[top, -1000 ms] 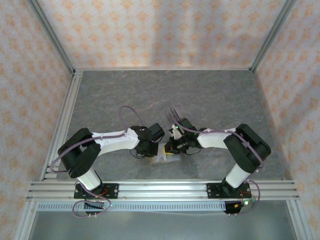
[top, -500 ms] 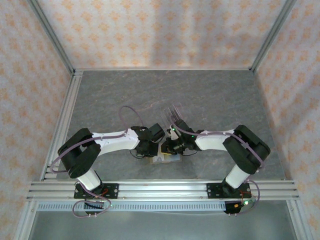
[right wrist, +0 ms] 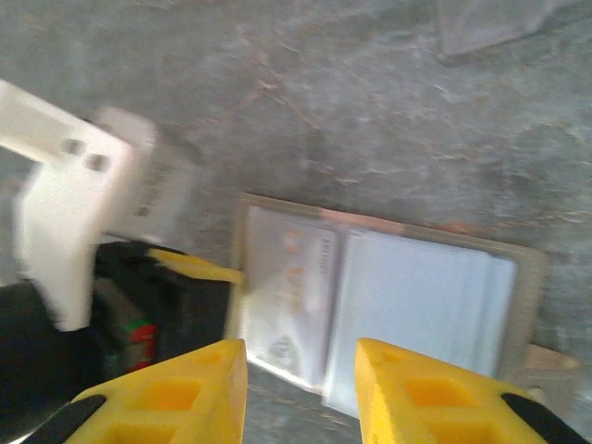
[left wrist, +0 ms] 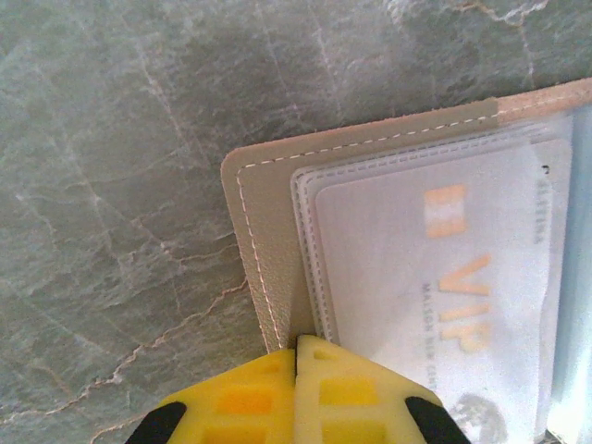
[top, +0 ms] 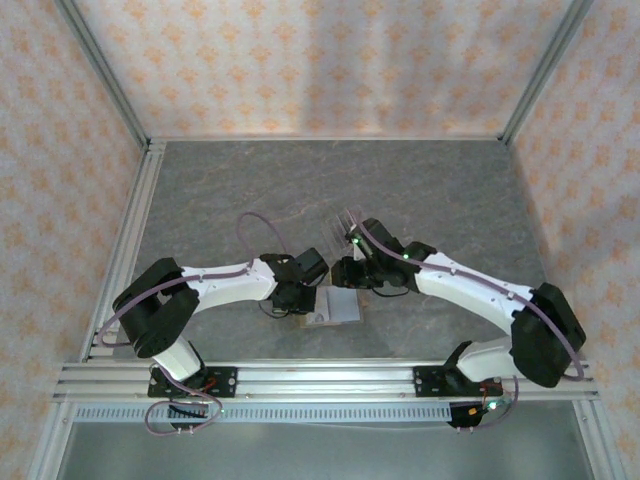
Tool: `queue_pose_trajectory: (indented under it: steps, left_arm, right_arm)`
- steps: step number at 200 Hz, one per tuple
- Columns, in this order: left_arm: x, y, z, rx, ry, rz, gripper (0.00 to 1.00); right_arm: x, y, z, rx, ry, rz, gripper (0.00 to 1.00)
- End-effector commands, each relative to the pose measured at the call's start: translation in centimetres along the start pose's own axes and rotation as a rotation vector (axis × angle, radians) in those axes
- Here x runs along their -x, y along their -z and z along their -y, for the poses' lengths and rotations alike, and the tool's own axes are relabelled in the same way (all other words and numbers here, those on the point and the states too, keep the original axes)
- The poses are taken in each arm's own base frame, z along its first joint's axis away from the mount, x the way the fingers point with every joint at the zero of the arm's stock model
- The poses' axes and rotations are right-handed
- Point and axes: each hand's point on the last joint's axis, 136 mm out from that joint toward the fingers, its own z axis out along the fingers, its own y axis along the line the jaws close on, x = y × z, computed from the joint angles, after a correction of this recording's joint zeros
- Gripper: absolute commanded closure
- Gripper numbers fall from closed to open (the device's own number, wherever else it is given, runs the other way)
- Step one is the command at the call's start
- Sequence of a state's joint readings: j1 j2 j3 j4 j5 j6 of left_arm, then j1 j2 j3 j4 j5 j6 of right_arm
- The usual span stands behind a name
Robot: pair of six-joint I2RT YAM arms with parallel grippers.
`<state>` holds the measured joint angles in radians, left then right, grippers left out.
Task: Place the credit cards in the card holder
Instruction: Insert the credit card into the card slot, then flip over the card slot in the card holder.
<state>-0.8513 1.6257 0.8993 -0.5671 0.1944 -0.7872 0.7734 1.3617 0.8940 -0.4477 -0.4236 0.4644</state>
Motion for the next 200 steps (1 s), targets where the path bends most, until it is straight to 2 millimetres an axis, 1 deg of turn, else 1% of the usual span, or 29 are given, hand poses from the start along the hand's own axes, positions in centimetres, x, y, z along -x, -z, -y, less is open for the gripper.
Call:
queue_pose_trajectory:
  steps: [1,44,79,112,200]
  left_arm:
    - [-0.8,-0.5,-0.9,0.044,-0.007,-0.015,1.0]
    - [-0.9,-0.5,-1.1,0.045,0.001,-0.012,1.0]
    - [-0.9,-0.4,-1.1,0.048,0.003,-0.01,1.0]
    - [-0.9,-0.4,-1.0,0.05,0.0,-0.013,1.0]
    - [-0.8,-0.2,-1.1,0.054,0.002,-0.012,1.0]
  right_arm:
    - [-1.1,-0.6,2.8,-0.153,0.04,-0.067,0.65]
    - [-1.0,-1.7,3.5,-0.222,0.09,-0.096,0.65]
    - [-1.0,-2.2,3.3,-0.273,0.154,-0.115,0.65]
    - [-0.7,-2.7,3.3,-0.296,0.175,-0.119,0.65]
    - [-1.3,-5.0,3.7,-0.317,0.193,-0.162,0.66]
